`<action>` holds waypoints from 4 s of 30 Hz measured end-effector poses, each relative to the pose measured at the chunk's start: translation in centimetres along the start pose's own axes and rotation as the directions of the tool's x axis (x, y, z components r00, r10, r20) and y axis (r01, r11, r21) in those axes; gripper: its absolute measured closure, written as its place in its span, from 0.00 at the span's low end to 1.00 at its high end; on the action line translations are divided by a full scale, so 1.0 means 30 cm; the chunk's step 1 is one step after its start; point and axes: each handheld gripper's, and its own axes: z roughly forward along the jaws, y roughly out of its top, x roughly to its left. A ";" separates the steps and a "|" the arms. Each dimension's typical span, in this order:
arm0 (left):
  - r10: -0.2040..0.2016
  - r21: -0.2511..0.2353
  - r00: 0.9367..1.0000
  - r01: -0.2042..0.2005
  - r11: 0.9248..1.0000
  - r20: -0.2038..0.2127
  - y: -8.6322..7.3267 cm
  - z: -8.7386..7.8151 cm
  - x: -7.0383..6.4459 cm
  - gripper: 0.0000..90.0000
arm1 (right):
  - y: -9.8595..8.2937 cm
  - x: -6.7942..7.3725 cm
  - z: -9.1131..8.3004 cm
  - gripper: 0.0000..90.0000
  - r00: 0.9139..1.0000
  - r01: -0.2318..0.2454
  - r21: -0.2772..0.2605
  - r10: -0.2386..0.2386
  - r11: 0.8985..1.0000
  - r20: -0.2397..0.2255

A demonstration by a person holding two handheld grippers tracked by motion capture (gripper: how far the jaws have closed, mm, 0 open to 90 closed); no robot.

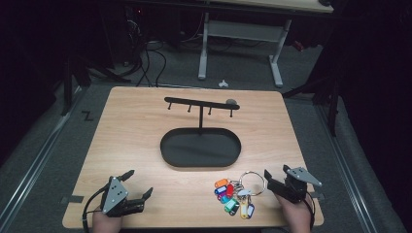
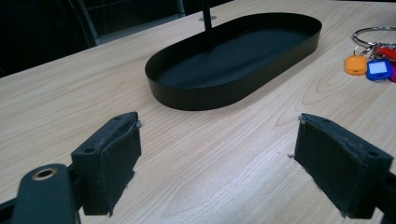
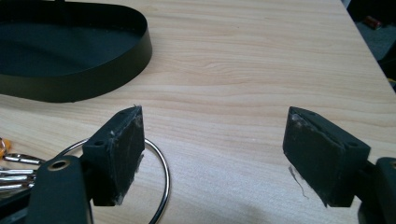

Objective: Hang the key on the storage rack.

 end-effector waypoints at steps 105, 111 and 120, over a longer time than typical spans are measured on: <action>0.009 -0.011 0.997 -0.009 1.000 0.074 0.011 0.032 -0.018 0.17 | 0.312 0.191 0.315 0.70 0.826 0.563 0.697 -0.315 0.444 -0.467; 0.015 -0.005 0.997 -0.015 1.000 0.081 0.012 0.034 -0.023 0.17 | 0.313 0.188 0.337 0.74 0.824 0.565 0.719 -0.316 0.403 -0.471; 0.013 0.000 0.997 -0.013 1.000 0.080 0.009 0.036 -0.023 0.17 | 0.301 0.184 0.347 0.75 0.823 0.567 0.723 -0.315 0.394 -0.473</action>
